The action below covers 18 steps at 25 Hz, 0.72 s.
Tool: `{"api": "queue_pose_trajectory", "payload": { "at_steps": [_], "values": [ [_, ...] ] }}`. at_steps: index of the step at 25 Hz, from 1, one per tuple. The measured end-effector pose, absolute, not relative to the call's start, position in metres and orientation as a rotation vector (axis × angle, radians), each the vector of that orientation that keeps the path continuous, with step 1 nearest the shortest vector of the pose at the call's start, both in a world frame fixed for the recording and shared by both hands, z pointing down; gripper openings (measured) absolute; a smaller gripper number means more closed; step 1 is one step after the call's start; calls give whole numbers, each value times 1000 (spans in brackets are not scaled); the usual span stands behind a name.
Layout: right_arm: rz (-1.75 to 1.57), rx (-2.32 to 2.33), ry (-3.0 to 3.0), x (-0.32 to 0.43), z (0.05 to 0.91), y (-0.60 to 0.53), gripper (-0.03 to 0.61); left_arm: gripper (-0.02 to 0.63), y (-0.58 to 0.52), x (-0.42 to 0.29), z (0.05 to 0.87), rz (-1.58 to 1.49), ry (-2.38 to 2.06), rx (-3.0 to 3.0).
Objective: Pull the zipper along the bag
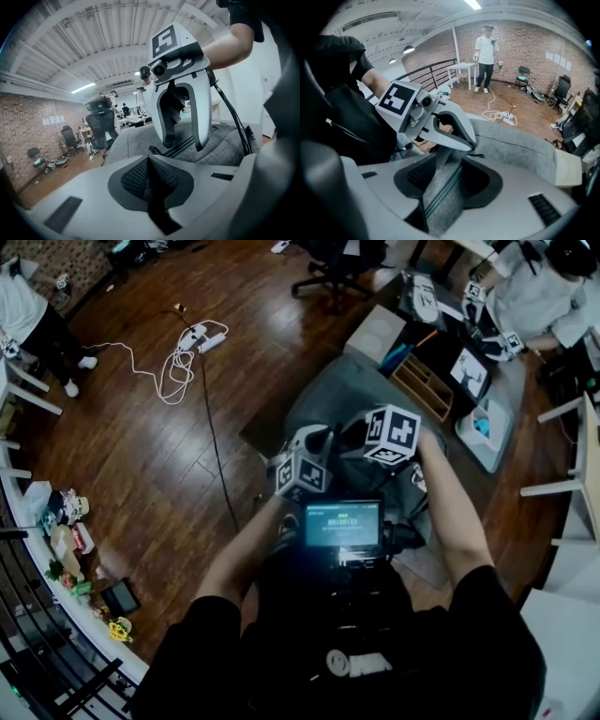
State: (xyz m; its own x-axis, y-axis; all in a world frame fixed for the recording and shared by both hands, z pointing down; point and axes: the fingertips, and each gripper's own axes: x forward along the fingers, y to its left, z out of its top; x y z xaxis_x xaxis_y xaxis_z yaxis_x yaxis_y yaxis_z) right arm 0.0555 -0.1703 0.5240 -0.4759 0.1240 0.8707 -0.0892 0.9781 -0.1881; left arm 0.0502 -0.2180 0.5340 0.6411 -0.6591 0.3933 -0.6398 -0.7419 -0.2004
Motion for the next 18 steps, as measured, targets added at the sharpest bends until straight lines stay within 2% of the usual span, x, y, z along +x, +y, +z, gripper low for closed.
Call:
{"api": "queue_pose_trajectory", "payload": {
  "at_steps": [8, 11, 18],
  "values": [
    [232, 116, -2087, 57, 522, -201, 204, 0, -206, 58, 543, -814, 1006, -2830],
    [290, 95, -2051, 51, 529, -208, 236, 0, -203, 63, 541, -860, 994, -2847],
    [427, 32, -2012, 54, 527, -216, 236, -2, -201, 62, 541, -851, 997, -2896]
  ]
}}
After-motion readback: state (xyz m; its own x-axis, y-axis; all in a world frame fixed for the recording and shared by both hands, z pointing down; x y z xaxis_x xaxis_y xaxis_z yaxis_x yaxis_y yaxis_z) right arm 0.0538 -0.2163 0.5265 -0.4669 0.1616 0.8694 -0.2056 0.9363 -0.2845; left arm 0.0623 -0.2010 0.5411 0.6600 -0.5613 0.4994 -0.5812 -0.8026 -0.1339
